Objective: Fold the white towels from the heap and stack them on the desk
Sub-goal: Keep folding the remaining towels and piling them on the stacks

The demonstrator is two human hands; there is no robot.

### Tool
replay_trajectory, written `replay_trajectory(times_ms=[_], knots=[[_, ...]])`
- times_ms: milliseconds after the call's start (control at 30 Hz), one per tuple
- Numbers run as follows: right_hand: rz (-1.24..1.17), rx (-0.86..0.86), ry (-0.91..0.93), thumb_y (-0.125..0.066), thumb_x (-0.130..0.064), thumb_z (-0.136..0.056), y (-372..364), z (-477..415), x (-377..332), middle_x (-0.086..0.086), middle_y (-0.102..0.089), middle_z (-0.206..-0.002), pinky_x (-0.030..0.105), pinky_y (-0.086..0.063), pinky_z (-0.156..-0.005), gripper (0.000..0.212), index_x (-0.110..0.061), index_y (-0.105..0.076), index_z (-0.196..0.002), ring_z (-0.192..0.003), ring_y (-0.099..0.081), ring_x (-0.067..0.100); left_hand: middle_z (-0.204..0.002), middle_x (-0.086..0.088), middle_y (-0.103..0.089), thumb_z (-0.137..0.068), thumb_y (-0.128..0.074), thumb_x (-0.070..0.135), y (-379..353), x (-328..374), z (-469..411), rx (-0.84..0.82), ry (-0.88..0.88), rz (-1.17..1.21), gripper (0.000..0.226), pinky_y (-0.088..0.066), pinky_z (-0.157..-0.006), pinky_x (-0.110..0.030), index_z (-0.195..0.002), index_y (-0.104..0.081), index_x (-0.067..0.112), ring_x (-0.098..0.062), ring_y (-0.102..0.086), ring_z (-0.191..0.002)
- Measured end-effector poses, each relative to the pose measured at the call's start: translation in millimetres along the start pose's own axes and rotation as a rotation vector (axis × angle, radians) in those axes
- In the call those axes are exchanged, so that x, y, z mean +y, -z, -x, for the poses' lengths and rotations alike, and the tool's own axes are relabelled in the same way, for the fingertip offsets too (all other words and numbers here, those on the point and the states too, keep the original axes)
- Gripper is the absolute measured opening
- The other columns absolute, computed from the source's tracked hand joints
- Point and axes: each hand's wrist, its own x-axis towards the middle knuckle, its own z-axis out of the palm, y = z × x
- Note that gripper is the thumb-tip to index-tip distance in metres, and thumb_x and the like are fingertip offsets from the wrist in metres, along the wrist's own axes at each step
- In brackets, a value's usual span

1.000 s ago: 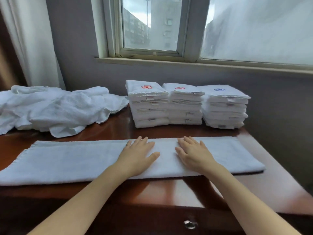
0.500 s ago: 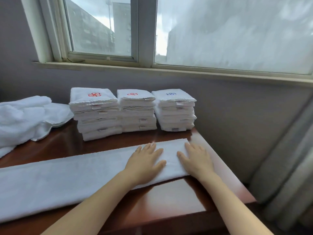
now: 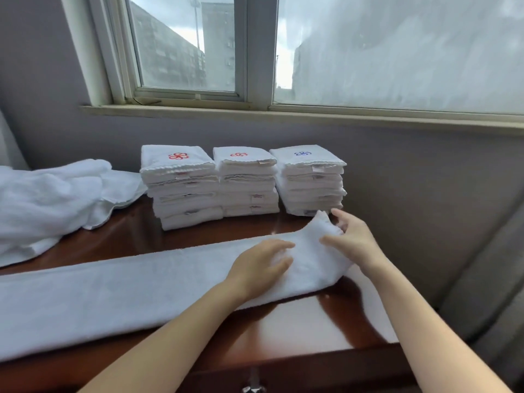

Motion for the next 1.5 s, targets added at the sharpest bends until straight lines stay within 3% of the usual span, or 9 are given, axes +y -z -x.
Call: replay_trajectory(times_ms=[133, 300, 500, 733, 900, 1000, 1200, 1367, 1500], knots=[[-0.470, -0.081, 0.016, -0.073, 0.004, -0.078, -11.8, 14.6, -37.6, 0.009, -0.070, -0.104, 0.025, -0.053, -0.071, 0.081, -0.019, -0.041, -0.148, -0.085, -0.069, 0.018, -0.123, 0.007, -0.067, -0.102, -0.047, 0.039, 22.8, 20.6, 0.2, -0.060, 0.200, 0.599, 0.037, -0.047, -0.096, -0.021, -0.136, -0.056, 0.027, -0.005, -0.063, -0.113], [-0.487, -0.297, 0.144, -0.080, -0.011, -0.064, -56.0, 47.5, -92.7, 0.008, -0.069, -0.111, 0.031, -0.054, -0.079, 0.089, -0.031, -0.042, -0.143, -0.097, -0.070, 0.021, -0.120, 0.004, -0.071, -0.101, -0.020, 0.062, 92.8, 31.6, 15.6, -0.121, 0.255, 0.862, 0.059, -0.054, -0.095, -0.035, -0.125, -0.065, 0.033, -0.015, -0.067, -0.110], [-0.444, -0.473, 0.255, -0.079, -0.010, -0.077, -117.3, 63.3, -132.4, 0.005, -0.066, -0.117, 0.033, -0.054, -0.089, 0.085, -0.034, -0.038, -0.146, -0.102, -0.068, 0.018, -0.110, 0.001, -0.074, -0.100, -0.039, 0.041, 163.5, -4.2, 51.9, -0.023, 0.372, 0.697, 0.040, -0.056, -0.080, -0.028, -0.119, -0.071, 0.026, -0.018, -0.071, -0.101], [-0.327, -0.697, 0.249, -0.079, -0.025, -0.073, -172.0, 78.3, -129.4, -0.003, -0.064, -0.117, 0.025, -0.054, -0.078, 0.089, -0.038, -0.031, -0.147, -0.083, -0.070, 0.010, -0.090, -0.002, -0.075, -0.090, -0.049, 0.013, 173.3, -54.1, 89.1, 0.057, 0.607, 0.603, 0.029, -0.056, -0.062, -0.026, -0.111, -0.069, 0.014, -0.017, -0.072, -0.077], [-0.187, -0.331, 0.312, -0.056, -0.018, -0.088, -167.1, 61.6, -117.0, -0.007, -0.070, -0.103, 0.031, -0.054, -0.079, 0.043, -0.026, -0.056, -0.131, -0.091, -0.068, 0.015, -0.085, 0.000, -0.068, -0.087, -0.050, -0.004, 159.2, -76.9, 99.7, 0.147, 0.656, 0.528, 0.029, -0.051, -0.070, -0.027, -0.107, -0.067, 0.008, -0.013, -0.064, -0.072], [0.151, -0.285, 0.409, -0.049, -0.018, -0.094, -163.4, 57.2, -101.3, -0.009, -0.063, -0.125, 0.029, -0.043, -0.099, 0.041, -0.027, -0.057, -0.133, -0.119, -0.056, 0.012, -0.083, 0.004, -0.072, -0.088, -0.052, 0.000, 154.4, -78.1, 97.3, 0.205, 0.642, 0.449, 0.029, -0.053, -0.066, -0.022, -0.111, -0.064, 0.013, -0.009, -0.067, -0.072], [0.645, -0.441, 0.508, -0.039, -0.026, -0.102, -171.0, 57.3, -80.4, 0.006, -0.041, -0.150, 0.028, -0.011, -0.115, 0.044, -0.012, -0.044, -0.143, -0.143, -0.025, 0.020, -0.134, -0.005, -0.046, -0.084, -0.056, 0.018, 150.6, -73.2, 89.7, 0.145, 0.605, -0.248, 0.079, -0.043, -0.096, -0.038, -0.154, -0.021, 0.026, -0.026, -0.048, -0.122], [0.635, -0.349, 0.505, -0.035, -0.022, -0.101, -173.5, 48.2, -79.2, 0.002, -0.045, -0.148, 0.034, -0.023, -0.114, 0.044, -0.014, -0.045, -0.143, -0.143, -0.029, 0.018, -0.151, 0.002, -0.041, -0.096, -0.044, 0.019, 123.5, -46.0, 80.5, 0.091, 0.346, -0.181, 0.055, -0.032, -0.112, -0.034, -0.150, -0.036, 0.025, -0.015, -0.035, -0.140], [0.788, -0.391, 0.468, -0.028, -0.029, -0.103, -172.5, 42.8, -63.9, 0.005, -0.038, -0.154, 0.033, -0.011, -0.118, 0.047, -0.011, -0.040, -0.146, -0.144, -0.026, 0.018, -0.163, -0.002, -0.018, -0.105, -0.026, 0.037, 91.0, -48.2, 83.0, -0.090, 0.343, -0.466, 0.052, -0.010, -0.121, -0.038, -0.155, -0.023, 0.022, -0.018, -0.012, -0.150]])
